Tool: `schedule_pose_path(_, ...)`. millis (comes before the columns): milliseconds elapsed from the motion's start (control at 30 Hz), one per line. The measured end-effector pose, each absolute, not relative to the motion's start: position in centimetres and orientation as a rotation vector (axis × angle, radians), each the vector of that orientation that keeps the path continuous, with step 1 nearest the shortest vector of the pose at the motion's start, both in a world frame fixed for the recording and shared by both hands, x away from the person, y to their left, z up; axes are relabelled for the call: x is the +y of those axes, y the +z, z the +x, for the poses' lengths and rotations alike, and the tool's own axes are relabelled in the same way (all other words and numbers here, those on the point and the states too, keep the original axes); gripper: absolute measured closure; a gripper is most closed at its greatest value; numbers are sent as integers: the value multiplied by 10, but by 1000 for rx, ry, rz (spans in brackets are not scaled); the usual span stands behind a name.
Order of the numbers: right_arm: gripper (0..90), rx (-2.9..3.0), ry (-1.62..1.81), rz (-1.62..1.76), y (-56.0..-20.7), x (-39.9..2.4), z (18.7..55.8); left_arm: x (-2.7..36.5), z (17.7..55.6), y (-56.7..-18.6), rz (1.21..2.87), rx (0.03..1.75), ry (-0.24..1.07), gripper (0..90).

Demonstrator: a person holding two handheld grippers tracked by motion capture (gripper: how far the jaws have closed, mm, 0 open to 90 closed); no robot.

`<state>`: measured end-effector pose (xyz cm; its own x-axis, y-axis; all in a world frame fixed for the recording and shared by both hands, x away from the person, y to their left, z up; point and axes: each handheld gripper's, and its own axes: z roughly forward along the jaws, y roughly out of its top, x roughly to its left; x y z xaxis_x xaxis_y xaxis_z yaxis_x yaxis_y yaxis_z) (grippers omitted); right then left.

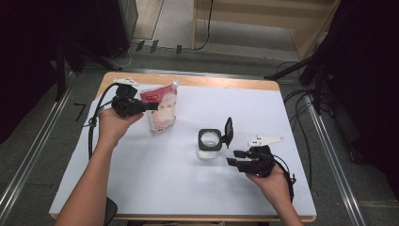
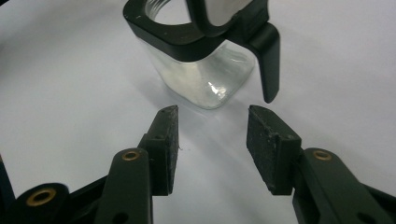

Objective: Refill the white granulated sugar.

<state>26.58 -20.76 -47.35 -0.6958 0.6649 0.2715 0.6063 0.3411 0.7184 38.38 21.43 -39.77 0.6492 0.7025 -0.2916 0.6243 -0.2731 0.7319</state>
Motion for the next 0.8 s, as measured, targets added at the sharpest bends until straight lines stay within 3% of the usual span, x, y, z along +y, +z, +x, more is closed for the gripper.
schedule_pose_path(433, 605, 2568, 1352, 1079, -463, -190, 250, 222, 373, -371, 1992, 984, 34, 900)
schedule_pose_path(800, 619, 2648, 1370, 964, -457, -162, 238, 221, 360, -346, 1996, 955, 61, 900)
